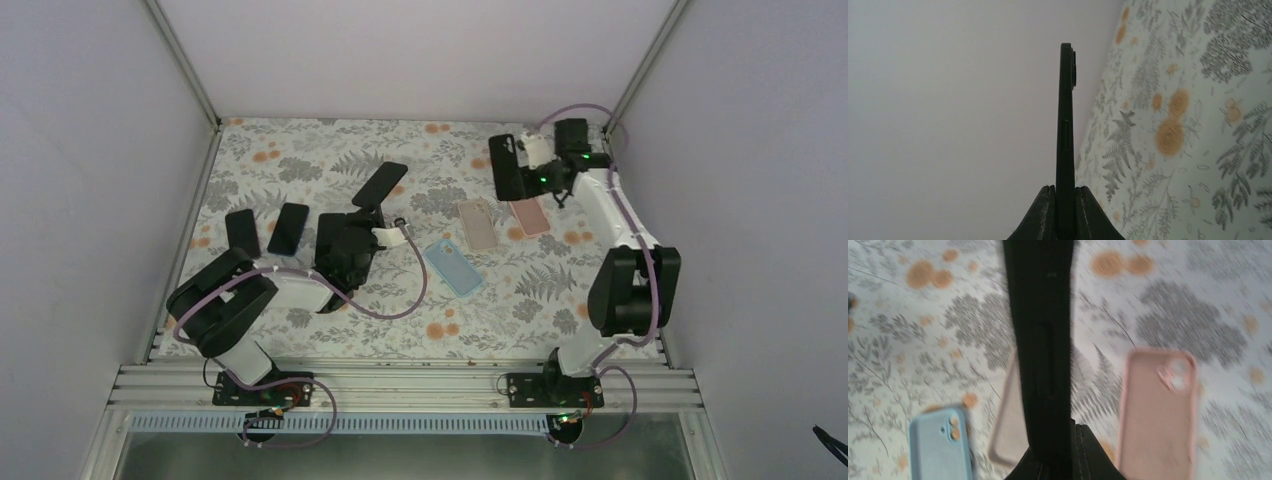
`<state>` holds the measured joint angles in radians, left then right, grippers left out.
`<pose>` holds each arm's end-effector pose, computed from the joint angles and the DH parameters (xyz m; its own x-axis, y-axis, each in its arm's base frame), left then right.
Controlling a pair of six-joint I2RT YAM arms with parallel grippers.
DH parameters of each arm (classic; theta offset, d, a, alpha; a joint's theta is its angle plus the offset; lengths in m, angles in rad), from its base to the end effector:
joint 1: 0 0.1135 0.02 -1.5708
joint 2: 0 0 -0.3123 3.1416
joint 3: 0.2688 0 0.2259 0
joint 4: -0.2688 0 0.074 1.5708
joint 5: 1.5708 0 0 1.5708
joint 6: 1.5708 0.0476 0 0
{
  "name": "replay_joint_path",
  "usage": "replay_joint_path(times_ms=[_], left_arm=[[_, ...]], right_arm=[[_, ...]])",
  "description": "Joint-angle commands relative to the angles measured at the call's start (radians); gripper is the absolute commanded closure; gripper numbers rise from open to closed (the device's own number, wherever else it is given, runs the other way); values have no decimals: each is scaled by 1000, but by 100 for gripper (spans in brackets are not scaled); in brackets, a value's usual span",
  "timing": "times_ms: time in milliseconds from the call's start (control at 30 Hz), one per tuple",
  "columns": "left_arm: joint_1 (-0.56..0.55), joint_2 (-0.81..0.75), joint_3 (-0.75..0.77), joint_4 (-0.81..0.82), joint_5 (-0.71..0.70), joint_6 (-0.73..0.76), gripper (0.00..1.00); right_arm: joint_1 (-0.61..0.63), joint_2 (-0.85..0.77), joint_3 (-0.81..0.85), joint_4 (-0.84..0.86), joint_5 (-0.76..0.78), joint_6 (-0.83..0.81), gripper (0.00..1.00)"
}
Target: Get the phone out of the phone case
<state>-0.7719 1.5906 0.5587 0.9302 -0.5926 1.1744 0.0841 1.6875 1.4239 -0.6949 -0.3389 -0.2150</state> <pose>0.2352 -0.1918 0.2581 0.1383 0.9332 -0.3318 0.1368 0.3138 0.9396 0.3480 0.0452 0.3276 -0.7391 -0.2642 -0.6196 -0.4374 0.8878 0.1432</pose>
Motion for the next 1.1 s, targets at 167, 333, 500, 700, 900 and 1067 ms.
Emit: replay_joint_path(times_ms=[167, 333, 500, 700, 900, 1067], left_arm=[[-12, 108, -15, 162, -32, 33, 97], [-23, 179, -13, 210, -37, 50, 97], [-32, 257, -12, 296, -78, 105, 97], [-50, 305, -6, 302, -74, 104, 97], [-59, 321, -1, 237, -51, 84, 86], [-68, 318, 12, 144, 10, 59, 78]], right_arm=[[-266, -80, -162, -327, -63, -327, 96], [-414, -77, -214, -339, -55, -422, 96], [-509, -33, -235, -336, -33, -477, 96], [-589, 47, -252, -308, -13, -505, 96], [-617, 95, -274, -258, 23, -497, 92], [-634, 102, -276, -235, 44, -492, 81]])
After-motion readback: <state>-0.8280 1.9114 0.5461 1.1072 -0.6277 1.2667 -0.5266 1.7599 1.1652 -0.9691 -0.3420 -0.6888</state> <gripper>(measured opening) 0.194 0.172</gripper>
